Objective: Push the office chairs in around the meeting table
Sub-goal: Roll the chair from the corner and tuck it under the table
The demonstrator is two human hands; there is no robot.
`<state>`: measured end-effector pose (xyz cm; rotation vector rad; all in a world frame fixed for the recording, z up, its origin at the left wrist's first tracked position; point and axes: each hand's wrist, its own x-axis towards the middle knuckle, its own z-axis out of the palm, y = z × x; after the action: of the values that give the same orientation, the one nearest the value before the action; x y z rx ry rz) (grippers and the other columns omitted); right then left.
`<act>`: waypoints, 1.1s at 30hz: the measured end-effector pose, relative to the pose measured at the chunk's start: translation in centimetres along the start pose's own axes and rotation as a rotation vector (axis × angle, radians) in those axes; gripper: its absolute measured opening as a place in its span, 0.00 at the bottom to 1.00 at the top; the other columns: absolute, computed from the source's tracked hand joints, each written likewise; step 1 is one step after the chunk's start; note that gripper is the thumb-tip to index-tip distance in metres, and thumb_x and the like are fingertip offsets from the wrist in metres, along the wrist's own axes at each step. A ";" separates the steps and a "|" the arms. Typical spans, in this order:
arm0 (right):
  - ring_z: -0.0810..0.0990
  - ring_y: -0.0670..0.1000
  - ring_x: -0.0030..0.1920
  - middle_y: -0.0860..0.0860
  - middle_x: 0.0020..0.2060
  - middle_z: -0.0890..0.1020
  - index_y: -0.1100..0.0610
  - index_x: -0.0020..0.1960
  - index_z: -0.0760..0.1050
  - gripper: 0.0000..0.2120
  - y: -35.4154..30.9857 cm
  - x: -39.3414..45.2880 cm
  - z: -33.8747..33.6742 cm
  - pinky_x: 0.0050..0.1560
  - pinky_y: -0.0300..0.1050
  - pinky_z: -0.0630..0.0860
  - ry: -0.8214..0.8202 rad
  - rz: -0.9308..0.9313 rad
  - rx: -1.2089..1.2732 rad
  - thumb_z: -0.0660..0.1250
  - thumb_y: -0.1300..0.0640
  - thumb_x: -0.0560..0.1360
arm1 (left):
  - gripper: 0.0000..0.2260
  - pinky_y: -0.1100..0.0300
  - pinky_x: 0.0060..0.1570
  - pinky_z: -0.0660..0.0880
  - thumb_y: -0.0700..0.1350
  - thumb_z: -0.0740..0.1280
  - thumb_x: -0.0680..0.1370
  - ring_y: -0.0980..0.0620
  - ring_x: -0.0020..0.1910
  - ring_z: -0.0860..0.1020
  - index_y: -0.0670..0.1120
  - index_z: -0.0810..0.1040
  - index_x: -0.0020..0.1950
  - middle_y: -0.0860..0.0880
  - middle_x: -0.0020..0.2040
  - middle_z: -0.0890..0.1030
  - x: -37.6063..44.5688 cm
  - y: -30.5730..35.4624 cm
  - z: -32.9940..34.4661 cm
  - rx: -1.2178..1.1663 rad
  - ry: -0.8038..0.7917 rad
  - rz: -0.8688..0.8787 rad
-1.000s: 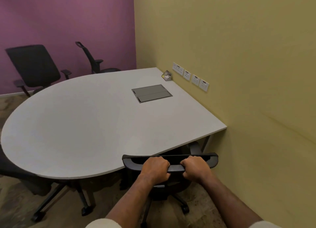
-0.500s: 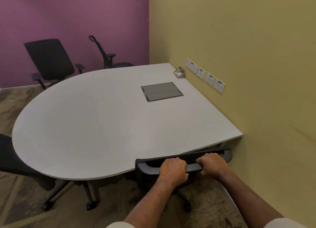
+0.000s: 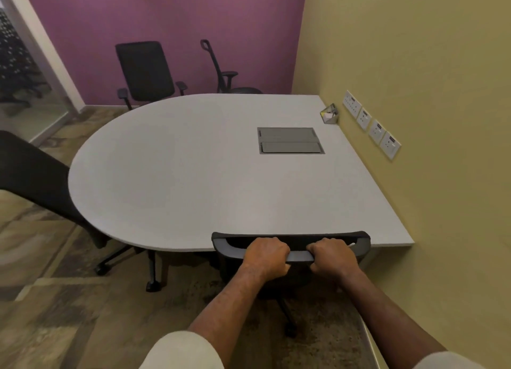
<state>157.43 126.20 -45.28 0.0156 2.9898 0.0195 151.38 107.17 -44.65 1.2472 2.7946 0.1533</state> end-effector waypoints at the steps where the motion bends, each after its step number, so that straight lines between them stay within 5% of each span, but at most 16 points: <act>1: 0.82 0.53 0.39 0.49 0.37 0.82 0.49 0.42 0.78 0.04 0.7 -0.6 0.3 0.40 0.47 0.76 -0.025 -0.012 0.009 0.65 0.51 0.69 | 0.07 0.53 0.39 0.71 0.53 0.67 0.76 0.50 0.35 0.73 0.50 0.78 0.46 0.50 0.38 0.76 -0.2 1.3 0.4 0.010 -0.025 -0.022; 11: 0.81 0.51 0.40 0.48 0.38 0.82 0.49 0.47 0.81 0.06 1.6 -2.1 0.7 0.44 0.48 0.81 -0.057 -0.055 0.028 0.66 0.53 0.72 | 0.07 0.54 0.37 0.67 0.53 0.67 0.75 0.56 0.28 0.65 0.54 0.72 0.40 0.55 0.31 0.69 -0.8 3.5 1.6 -0.031 -0.068 -0.090; 29: 0.82 0.51 0.42 0.48 0.41 0.83 0.48 0.48 0.79 0.07 4.2 -1.3 1.1 0.46 0.49 0.81 0.003 -0.058 -0.013 0.64 0.51 0.73 | 0.09 0.54 0.38 0.66 0.53 0.67 0.75 0.56 0.28 0.65 0.53 0.70 0.38 0.54 0.31 0.69 1.8 3.8 1.5 -0.015 -0.041 -0.037; 33: 0.81 0.53 0.48 0.48 0.46 0.82 0.47 0.50 0.74 0.11 4.1 -2.1 1.1 0.46 0.49 0.75 -0.042 -0.144 0.052 0.64 0.42 0.74 | 0.11 0.54 0.37 0.66 0.57 0.67 0.74 0.54 0.28 0.67 0.52 0.71 0.38 0.53 0.32 0.72 1.2 4.1 2.0 -0.051 -0.055 -0.050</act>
<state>159.66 130.27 -45.95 -0.1903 2.9404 -0.0742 153.83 110.87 -46.20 1.1522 2.7538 0.1826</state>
